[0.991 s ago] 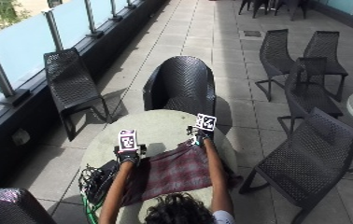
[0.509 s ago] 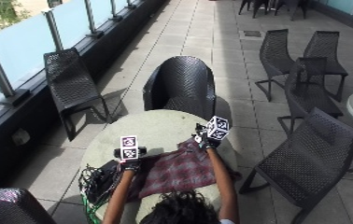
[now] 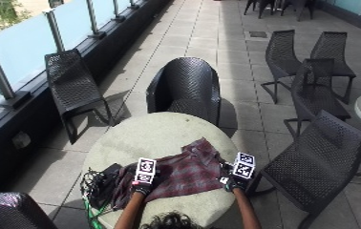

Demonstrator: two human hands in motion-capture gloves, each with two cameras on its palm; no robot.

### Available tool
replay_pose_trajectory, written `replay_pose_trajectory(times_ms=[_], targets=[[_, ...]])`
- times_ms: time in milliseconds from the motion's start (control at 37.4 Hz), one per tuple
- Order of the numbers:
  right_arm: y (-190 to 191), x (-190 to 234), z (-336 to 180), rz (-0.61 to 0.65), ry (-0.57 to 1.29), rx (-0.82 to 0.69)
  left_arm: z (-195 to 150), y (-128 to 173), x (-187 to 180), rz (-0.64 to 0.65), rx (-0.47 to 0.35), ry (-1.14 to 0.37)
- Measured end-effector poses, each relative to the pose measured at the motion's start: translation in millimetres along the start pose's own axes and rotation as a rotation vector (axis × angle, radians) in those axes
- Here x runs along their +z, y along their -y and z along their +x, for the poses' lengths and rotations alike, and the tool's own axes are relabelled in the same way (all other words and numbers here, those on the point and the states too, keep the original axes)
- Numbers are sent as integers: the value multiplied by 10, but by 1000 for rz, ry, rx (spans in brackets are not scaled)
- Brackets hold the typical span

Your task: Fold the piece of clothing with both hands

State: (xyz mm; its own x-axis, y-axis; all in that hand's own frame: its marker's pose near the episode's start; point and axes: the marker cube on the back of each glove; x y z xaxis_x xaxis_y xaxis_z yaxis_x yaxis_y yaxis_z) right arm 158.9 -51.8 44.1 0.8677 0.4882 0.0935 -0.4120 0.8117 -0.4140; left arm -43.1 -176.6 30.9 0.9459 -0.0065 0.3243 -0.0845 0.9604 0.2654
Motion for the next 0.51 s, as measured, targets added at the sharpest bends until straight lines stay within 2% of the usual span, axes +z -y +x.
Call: replay_pose_trajectory(times_ms=[54,134,187,241,375,455,509], targets=[[20,37,42,38,-33,57,72,-167,54,-107,11,-33],[7,76,86,64,-71,138,59,-482,75,-370,-9,-65],[16,93,89,102,-76,164,47,-586,91,-475,-22,-103],[58,88,55,184,-58,146,53,-584,105,-481,-23,-144],[125,-1,-32,383,-63,123,45,-441,110,-343,-39,-134],[71,-95,-137,408,-90,118,52,-405,61,-311,-11,-119],[14,-200,-244,401,-112,129,24,-418,-31,-338,-2,-92]])
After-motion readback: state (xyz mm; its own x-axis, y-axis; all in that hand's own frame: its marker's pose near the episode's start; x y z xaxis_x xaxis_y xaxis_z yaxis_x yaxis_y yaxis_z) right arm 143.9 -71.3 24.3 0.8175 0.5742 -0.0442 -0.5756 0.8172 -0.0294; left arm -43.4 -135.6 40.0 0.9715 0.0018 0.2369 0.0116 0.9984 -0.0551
